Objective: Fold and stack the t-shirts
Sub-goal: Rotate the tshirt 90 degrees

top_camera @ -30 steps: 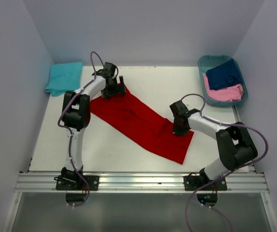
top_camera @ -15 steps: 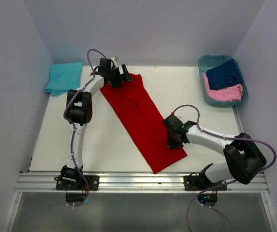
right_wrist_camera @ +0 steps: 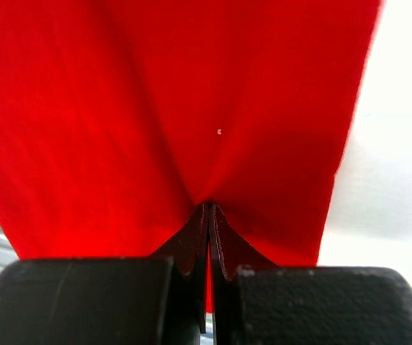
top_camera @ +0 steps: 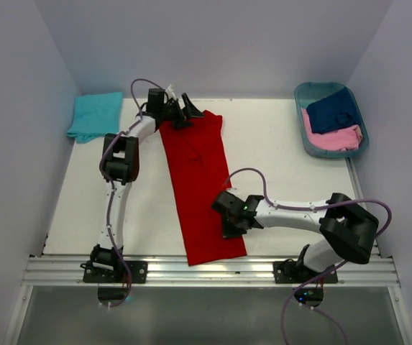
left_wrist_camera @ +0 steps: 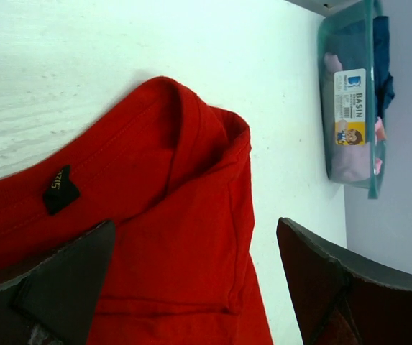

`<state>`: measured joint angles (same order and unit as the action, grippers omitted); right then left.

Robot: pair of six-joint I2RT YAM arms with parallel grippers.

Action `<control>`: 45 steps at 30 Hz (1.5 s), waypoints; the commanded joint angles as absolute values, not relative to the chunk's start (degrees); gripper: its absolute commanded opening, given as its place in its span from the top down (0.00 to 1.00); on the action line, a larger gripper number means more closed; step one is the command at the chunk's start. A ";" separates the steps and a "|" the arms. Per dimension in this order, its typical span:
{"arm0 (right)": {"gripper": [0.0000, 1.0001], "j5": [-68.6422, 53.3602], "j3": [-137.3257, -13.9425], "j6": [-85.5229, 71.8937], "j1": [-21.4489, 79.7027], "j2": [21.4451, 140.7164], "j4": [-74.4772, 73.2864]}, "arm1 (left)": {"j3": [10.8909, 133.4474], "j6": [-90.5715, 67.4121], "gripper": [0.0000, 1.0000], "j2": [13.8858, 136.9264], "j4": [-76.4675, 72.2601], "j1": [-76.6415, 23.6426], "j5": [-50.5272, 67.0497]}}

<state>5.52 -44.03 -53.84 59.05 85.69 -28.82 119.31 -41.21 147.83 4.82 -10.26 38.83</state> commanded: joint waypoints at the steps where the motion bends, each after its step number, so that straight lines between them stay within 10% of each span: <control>1: 1.00 3.95 -44.82 -57.92 62.75 88.59 -32.16 | 119.62 -43.86 0.00 152.58 2.64 -11.60 40.87; 12: 0.97 7.03 -55.18 -51.00 63.02 83.42 -35.16 | 122.18 -46.41 0.00 140.91 -6.50 -8.26 44.83; 16: 0.37 7.29 -60.81 -44.13 63.02 80.07 -32.44 | 118.83 -38.61 0.00 128.61 -0.65 -7.73 39.57; 22: 0.17 16.33 -73.37 -35.08 60.83 81.38 -35.67 | 110.86 -24.72 0.00 111.65 17.44 -7.91 29.89; 30: 0.20 14.77 -91.98 -25.15 44.07 91.91 -36.56 | 85.98 -18.28 0.00 93.53 25.84 -13.09 16.29; 39: 0.56 4.32 -128.17 -19.26 32.87 124.68 -46.83 | 68.91 -16.79 0.00 84.20 26.36 -18.98 9.92; 45: 0.60 -2.10 -137.82 -21.61 30.15 138.24 -46.33 | 65.66 -18.02 0.00 81.39 25.92 -19.86 11.87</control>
<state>3.75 -134.52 -21.58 31.03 135.92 -43.22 66.46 -18.81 85.78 27.66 -19.31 12.27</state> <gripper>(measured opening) 0.408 0.997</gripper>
